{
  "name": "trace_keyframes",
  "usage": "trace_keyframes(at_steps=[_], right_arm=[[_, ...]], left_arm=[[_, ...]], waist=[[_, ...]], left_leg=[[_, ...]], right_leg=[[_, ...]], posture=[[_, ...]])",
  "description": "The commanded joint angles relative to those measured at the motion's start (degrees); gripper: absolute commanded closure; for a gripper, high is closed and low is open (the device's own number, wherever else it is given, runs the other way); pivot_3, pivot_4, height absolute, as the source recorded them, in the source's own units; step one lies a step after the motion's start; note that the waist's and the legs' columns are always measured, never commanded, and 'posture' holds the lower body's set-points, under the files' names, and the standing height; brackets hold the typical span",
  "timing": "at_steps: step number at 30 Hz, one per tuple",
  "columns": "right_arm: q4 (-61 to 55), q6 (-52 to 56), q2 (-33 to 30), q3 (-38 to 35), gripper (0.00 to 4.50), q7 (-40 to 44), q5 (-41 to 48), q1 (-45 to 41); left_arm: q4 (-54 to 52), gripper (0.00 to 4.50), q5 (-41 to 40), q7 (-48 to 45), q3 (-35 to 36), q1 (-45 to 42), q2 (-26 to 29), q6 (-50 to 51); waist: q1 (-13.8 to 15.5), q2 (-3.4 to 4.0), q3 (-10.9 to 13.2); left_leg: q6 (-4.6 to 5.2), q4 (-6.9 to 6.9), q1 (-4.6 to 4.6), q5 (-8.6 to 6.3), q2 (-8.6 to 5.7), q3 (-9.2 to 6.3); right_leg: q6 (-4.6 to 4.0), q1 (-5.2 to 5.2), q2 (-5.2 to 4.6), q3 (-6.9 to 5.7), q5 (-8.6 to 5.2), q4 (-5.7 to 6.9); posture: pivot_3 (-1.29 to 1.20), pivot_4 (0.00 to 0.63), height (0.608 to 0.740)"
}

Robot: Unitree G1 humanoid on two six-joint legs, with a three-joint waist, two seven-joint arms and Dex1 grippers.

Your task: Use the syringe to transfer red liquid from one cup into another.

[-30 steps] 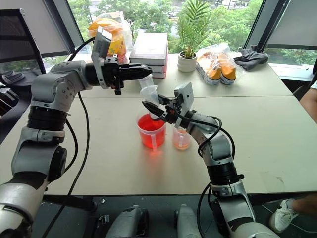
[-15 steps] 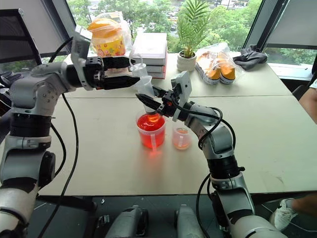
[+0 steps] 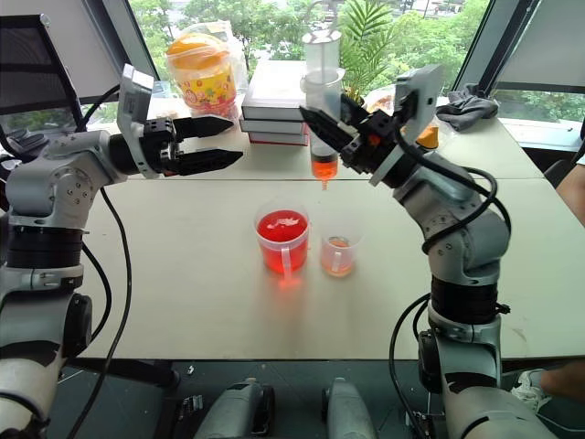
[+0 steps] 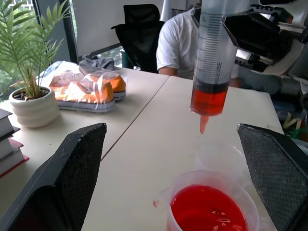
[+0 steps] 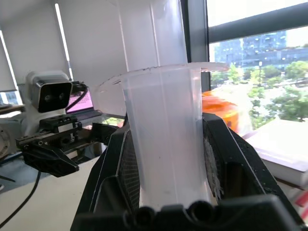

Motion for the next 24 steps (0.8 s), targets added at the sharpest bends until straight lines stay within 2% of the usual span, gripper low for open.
trace_keyframes(at_steps=[1, 9, 18, 24], right_arm=[[-2.90, -0.37, -1.38, -1.80, 3.08, -0.40, 0.90, 5.02], [-2.78, -5.26, 0.12, 0.87, 3.08, -1.06, -1.82, 14.28], [-4.33, -6.97, 0.71, 2.19, 3.08, -2.87, -2.70, 16.79], [-5.34, -6.89, 0.51, 2.80, 3.08, -3.64, -2.95, 16.93]], left_arm=[[-0.10, 0.03, 0.14, -0.51, -0.20, -1.89, -1.17, -1.52], [6.11, 0.03, 2.37, 0.13, -2.69, -9.47, -8.24, -4.66], [19.16, 0.03, 6.00, -0.92, -4.73, -20.94, -17.76, -10.19], [24.76, 0.03, 8.18, -3.16, -5.42, -23.22, -21.62, -13.24]], waist=[[-0.01, 0.00, 0.00], [-0.05, -0.01, 0.01], [-0.01, -0.04, 0.03], [-0.12, -0.04, 0.03]], left_leg=[[0.00, 0.00, 0.01, 0.00, 0.00, 0.00], [0.02, 0.04, 0.00, 0.01, -0.01, 0.04], [0.02, 0.04, 0.00, 0.01, -0.02, 0.04], [0.02, 0.02, 0.01, 0.01, 0.02, 0.04]], right_leg=[[0.00, 0.00, 0.00, 0.00, 0.00, 0.02], [0.01, 0.01, 0.20, 0.00, 0.00, 0.03], [0.03, 0.01, 0.25, -0.01, -0.01, 0.01], [0.03, 0.00, 0.32, 0.00, -0.01, 0.02]], posture=[[0.00, 0.150, 0.740], [0.00, 0.150, 0.740], [0.00, 0.150, 0.740], [0.00, 0.150, 0.740]])
